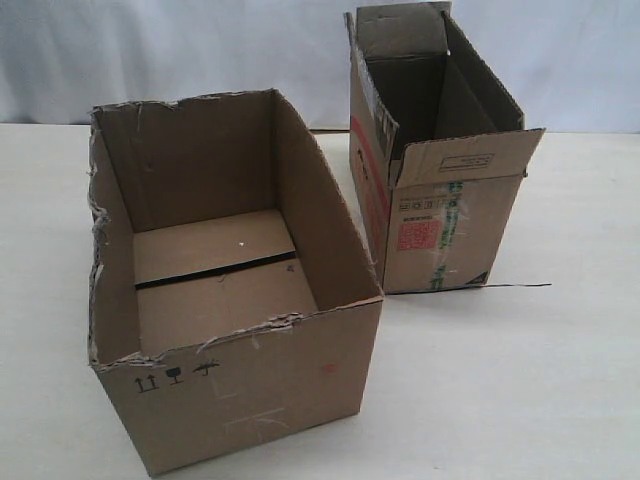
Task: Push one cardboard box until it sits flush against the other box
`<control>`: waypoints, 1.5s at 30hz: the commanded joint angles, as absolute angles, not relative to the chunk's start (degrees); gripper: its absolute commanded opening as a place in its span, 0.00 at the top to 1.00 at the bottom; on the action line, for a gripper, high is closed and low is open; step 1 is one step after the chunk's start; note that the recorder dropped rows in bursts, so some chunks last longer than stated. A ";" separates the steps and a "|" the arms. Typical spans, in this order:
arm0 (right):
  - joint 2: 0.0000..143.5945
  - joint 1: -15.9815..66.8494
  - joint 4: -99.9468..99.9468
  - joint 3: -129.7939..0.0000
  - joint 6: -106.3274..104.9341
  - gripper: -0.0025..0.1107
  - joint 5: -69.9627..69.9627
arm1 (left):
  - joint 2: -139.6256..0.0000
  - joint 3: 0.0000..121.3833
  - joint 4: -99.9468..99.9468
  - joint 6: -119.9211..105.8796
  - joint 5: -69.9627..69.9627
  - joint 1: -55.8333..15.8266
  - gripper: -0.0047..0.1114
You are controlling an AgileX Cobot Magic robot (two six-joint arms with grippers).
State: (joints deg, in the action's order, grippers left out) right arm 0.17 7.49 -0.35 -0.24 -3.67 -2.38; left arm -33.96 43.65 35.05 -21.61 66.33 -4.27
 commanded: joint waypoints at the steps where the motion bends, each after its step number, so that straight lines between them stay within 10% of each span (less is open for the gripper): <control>1: 0.00 7.47 -0.42 0.00 -3.78 0.93 -2.49 | -37.12 45.49 36.15 -23.09 69.96 -6.66 0.96; 32: 0.00 7.47 -0.42 0.00 -3.68 0.93 -2.49 | -77.32 65.74 7.51 -9.32 69.96 -56.76 0.96; 45: 0.00 7.47 -0.42 0.00 -3.68 0.93 -2.49 | -86.99 65.74 -2.74 -2.85 69.96 -66.65 0.96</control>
State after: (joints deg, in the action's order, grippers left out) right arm 0.17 7.49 -0.35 -0.24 -3.67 -2.38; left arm -85.31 65.39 -1.46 -3.59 70.04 -66.06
